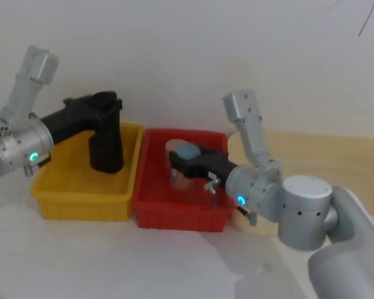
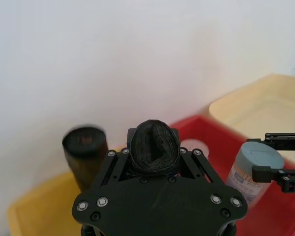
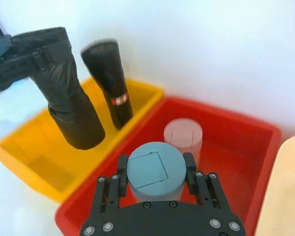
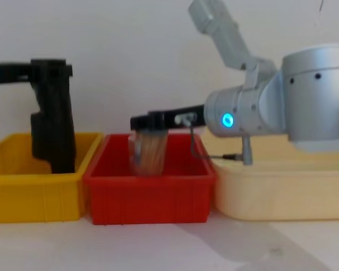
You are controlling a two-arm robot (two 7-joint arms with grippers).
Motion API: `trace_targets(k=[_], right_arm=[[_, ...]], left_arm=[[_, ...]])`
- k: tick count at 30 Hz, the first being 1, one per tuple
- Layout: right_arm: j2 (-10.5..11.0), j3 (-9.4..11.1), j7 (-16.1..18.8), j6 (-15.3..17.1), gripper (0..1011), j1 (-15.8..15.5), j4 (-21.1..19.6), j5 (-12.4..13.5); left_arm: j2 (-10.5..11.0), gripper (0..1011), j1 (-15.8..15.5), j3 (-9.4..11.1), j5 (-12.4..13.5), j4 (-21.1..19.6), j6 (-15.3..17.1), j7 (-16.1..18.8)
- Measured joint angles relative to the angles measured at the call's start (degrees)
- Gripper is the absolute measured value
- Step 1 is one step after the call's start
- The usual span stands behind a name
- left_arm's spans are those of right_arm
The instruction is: Pick up the garbage bag with the one hand and transfer it to the other hand.
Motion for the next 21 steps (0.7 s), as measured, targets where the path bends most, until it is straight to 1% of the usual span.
trace_targets(k=[1,2,4,8,13,14,19,21], right_arm=[[0.16,0.47,0.17,0.13,656,-0.2,-1.12,0.45],[0.16,0.47,0.17,0.13,656,-0.2,-1.12,0.45],[0.53,1.44,0.27,0.43,656,-0.65,-3.25,1.27],[1.05,2.82,0.11,0.6,656,-1.14,-5.86,2.1],[1.66,4.27,-1.07,0.59,656,-1.76,-8.11,2.6],[1.88,4.79,-1.54,0.54,656,-2.03,-8.79,2.67],[2.61,6.13,-3.13,0.24,656,-2.95,-10.17,2.73],[3.1,6.95,-4.02,0.02,656,-3.56,-10.67,2.74]], left_arm=[[0.06,339,-0.14,0.01,-0.01,-0.25,0.1,-0.03],[0.29,339,-0.79,0.13,-0.03,-1.24,0.46,-0.18],[0.52,339,-1.49,0.29,-0.03,-2.1,0.9,-0.43],[0.82,339,-3.16,0.75,0.0,-3.44,1.5,-0.93],[0.71,339,-5.14,1.53,0.08,-3.72,1.71,-1.95],[0.48,339,-6.06,1.96,0.13,-3.29,1.71,-2.47],[-0.54,339,-8.8,3.46,0.29,-0.73,1.44,-4.52],[-1.37,339,-10.42,4.41,0.38,1.4,0.97,-5.95]])
